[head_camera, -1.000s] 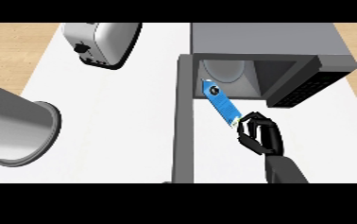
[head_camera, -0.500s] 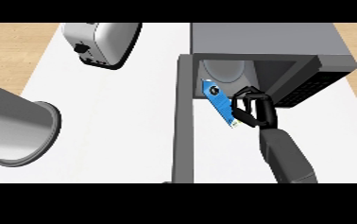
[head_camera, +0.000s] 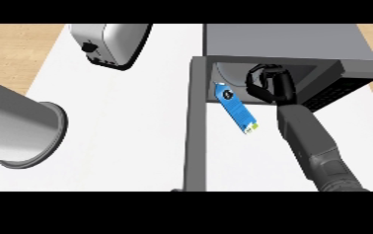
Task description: Pick up the milk, place it into the microwave and close the microwave
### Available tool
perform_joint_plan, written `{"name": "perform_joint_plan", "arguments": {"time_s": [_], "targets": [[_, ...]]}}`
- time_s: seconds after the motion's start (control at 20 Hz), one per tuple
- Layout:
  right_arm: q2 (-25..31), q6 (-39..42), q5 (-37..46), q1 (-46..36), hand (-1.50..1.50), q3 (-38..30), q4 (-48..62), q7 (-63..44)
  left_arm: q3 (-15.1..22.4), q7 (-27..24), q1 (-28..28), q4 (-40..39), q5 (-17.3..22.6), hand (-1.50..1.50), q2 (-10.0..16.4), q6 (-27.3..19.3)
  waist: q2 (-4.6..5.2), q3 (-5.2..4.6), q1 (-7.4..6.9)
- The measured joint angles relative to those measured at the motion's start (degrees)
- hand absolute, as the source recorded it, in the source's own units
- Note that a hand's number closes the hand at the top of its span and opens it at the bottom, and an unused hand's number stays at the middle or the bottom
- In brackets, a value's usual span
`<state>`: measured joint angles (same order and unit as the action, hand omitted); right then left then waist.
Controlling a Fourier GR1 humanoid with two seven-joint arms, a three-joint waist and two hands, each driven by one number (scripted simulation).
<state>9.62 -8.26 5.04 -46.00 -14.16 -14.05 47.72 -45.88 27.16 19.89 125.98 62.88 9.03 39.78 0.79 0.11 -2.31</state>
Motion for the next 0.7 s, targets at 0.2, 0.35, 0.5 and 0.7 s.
{"name": "perform_joint_plan", "arguments": {"time_s": [0.2,0.35,0.5,0.7], "targets": [[1.80,0.13,0.22,-3.39,1.50,-0.51,2.80,-1.74,0.30,-0.12,-1.77,-1.71,-0.22,-1.50,1.05,0.46,0.35,0.12,-0.71],[3.34,-1.19,0.90,-5.70,1.50,-0.41,4.20,-3.13,0.42,-0.49,-3.36,-2.86,-0.61,-1.50,1.72,0.77,0.81,0.17,-1.52],[4.59,-4.95,2.35,-7.64,1.50,0.43,5.30,-4.70,0.58,-0.70,-4.93,-3.65,-1.00,-1.50,2.38,0.43,1.25,0.23,-2.22],[6.02,-9.30,3.12,-9.70,1.50,0.55,6.35,-6.42,1.42,-0.70,-6.54,-4.32,-1.65,-1.50,2.70,0.17,1.85,0.27,-3.17]]}}
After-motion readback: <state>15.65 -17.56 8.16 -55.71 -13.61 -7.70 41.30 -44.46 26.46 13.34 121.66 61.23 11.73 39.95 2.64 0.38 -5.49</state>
